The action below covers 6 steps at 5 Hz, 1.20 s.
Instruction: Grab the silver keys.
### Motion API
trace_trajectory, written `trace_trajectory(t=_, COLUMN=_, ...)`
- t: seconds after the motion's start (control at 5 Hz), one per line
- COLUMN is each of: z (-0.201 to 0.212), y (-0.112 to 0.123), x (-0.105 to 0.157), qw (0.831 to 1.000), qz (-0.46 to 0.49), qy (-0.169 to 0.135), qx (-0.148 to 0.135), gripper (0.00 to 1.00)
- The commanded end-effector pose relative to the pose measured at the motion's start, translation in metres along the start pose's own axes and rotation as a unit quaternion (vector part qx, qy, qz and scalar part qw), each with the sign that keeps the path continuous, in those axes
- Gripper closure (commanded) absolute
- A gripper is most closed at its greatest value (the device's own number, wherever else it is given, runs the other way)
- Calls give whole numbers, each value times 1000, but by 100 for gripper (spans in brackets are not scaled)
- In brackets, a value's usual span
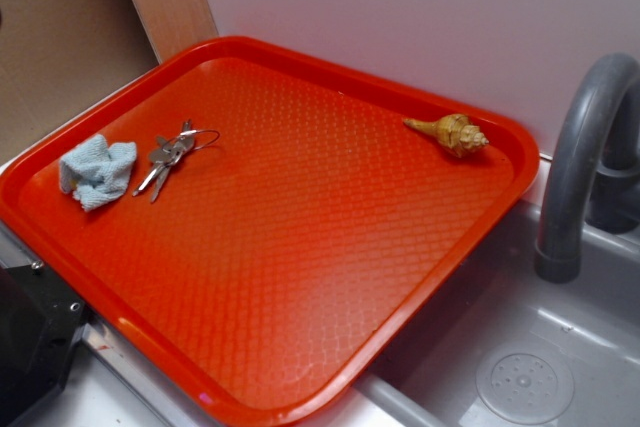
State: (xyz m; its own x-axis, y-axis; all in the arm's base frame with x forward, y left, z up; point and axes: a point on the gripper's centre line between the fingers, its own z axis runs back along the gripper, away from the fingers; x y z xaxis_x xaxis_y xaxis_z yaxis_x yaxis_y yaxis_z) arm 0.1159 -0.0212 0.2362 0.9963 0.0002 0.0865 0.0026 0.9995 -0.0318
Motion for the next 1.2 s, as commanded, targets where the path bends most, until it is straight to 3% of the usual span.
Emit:
trace_trajectory(t=0.0, z=0, y=0, x=0, qw=1000, qz=0, qy=0, qx=0, gripper=0)
trace_trajectory(t=0.2, z=-39, y=33, x=32, qw=999, qz=-16, qy=28, qx=-25, gripper=0)
trace_trajectory(t=0.4, z=-65, y=58, x=48, qw=999, qz=-40, qy=31, qx=9, gripper=0)
trace_trajectory(t=0.6, z=-88, y=75, x=48, qw=991, qz=-109, qy=13, qx=72, gripper=0)
trace_trajectory(t=0.8, z=-125, y=70, x=61, qw=982, qz=-164, qy=-37, qx=91, gripper=0)
trace_trajectory(t=1.0, z=-142, y=85, x=76, qw=971, qz=-187, qy=-61, qx=136, gripper=0)
